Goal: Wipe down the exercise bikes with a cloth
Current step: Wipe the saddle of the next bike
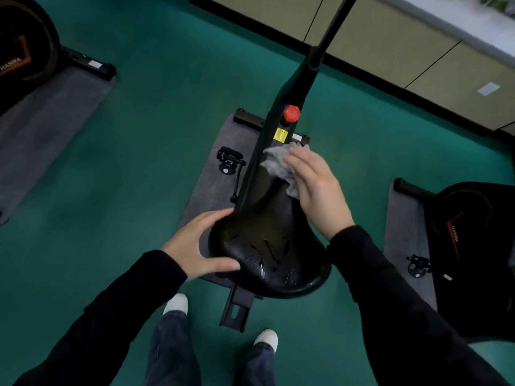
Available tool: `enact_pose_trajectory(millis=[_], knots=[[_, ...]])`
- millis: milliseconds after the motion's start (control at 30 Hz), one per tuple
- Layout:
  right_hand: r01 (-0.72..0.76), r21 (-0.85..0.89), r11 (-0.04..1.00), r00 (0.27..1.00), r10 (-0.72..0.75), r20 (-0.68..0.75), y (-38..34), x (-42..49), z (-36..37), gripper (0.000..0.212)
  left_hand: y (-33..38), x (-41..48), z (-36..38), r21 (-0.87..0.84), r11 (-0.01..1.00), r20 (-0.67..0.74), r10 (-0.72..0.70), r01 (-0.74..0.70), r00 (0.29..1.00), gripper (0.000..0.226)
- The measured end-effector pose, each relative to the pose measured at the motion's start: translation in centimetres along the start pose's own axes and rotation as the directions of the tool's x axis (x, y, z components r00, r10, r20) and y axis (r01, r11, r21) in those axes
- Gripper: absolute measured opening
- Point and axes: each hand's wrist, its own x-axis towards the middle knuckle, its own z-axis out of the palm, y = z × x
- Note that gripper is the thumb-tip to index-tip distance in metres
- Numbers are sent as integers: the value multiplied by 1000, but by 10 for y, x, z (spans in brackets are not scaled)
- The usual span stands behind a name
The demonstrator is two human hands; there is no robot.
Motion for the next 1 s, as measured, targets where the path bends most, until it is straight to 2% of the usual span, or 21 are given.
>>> enact_pose_trajectory(millis=[100, 167, 267, 333, 367, 467, 600, 700, 800, 833, 933, 1000], knots=[[-149, 101, 984, 989, 148, 13, 6, 29, 3, 28, 10, 18, 1, -137, 990, -12, -21, 20, 1000, 53], [-278, 193, 941, 961, 269, 70, 16, 47, 4, 25, 17, 38, 6, -144, 989, 8, -32, 33, 999, 41], [-491, 403, 773, 871, 449, 201, 33, 50, 5, 23, 23, 69, 14, -96, 993, 79, -58, 66, 995, 43], [-536, 501, 679, 836, 509, 205, 34, 33, 6, 24, 24, 83, 18, -69, 993, 103, -92, 99, 990, 49], [-520, 522, 676, 839, 520, 161, 31, 19, 7, 23, 24, 87, 19, -69, 991, 106, -104, 112, 989, 51], [-456, 519, 723, 859, 509, 45, 14, -32, 12, 16, 23, 91, 17, -125, 983, 112, -123, 136, 986, 52], [-459, 487, 743, 857, 515, 22, 2, -47, 21, 32, 23, 91, 12, -172, 973, 104, -138, 154, 985, 51], [-503, 541, 674, 846, 513, 147, 18, -17, 19, 39, 25, 90, 12, -201, 969, 85, -131, 146, 988, 52], [-546, 620, 563, 829, 468, 306, 36, -12, 18, 29, 26, 88, 13, -232, 962, 74, -128, 142, 989, 50], [-551, 597, 583, 832, 444, 333, 38, -21, 17, 23, 27, 86, 15, -244, 958, 75, -133, 148, 988, 49], [-502, 490, 713, 862, 368, 348, 38, -67, 8, 23, 31, 77, 16, -291, 945, 67, -132, 146, 989, 41], [-461, 521, 718, 885, 331, 327, 39, -99, 0, 25, 33, 68, 15, -300, 947, 28, -111, 115, 993, 34]])
